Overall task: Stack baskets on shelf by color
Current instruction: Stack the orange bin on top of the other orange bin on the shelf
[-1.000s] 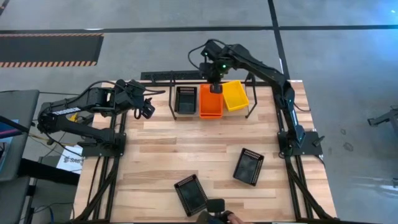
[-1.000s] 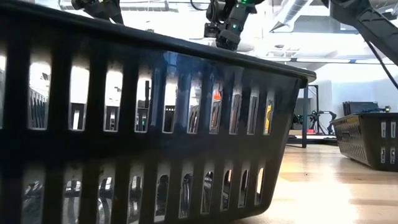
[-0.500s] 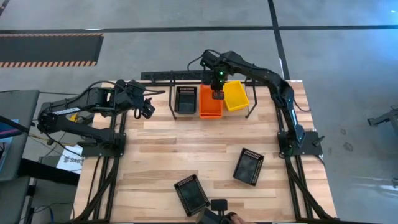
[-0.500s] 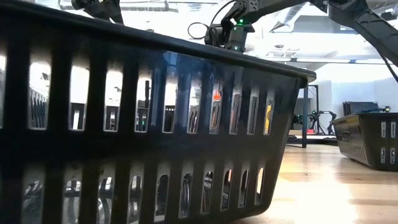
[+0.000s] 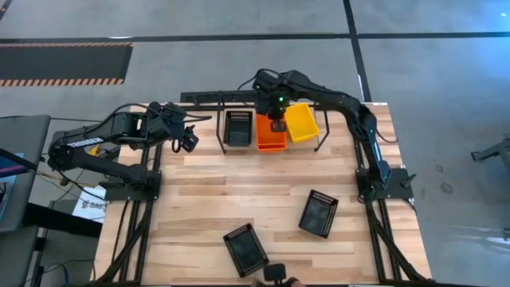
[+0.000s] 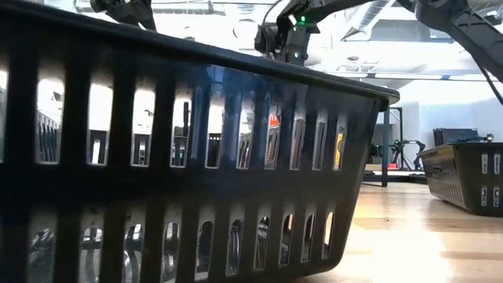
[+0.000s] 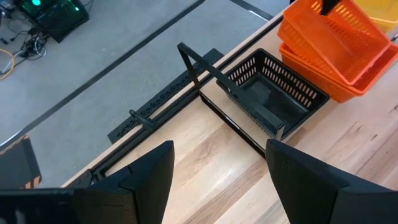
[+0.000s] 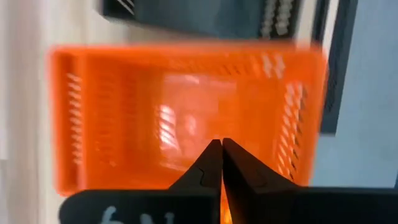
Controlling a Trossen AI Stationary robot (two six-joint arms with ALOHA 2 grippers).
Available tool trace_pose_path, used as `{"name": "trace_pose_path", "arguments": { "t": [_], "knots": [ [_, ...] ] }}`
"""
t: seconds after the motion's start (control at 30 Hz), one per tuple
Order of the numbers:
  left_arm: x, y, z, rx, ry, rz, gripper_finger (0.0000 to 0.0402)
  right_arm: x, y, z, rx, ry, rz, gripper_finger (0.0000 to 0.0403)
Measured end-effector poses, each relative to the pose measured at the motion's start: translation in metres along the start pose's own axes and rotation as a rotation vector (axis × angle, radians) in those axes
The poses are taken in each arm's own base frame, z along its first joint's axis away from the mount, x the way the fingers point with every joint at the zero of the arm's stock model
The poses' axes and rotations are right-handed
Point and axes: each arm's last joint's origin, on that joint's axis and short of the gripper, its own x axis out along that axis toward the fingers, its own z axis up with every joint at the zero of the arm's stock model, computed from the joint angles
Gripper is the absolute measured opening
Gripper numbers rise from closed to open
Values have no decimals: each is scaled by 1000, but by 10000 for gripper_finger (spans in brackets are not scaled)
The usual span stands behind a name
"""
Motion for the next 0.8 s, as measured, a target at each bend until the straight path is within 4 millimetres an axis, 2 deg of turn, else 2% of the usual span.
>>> {"name": "trace_pose_path", "arguments": {
  "t": [0.2,0.4,0.8],
  "knots": [
    [0,0,0,-1,0,0,242,-5,13,12,-71,6,-91,59],
    [0,0,0,1,0,1,242,-5,10,14,-94,38,-195,79],
    [0,0,0,9,-3,6,242,-6,19,21,-121,91,-292,84]
  ]
}}
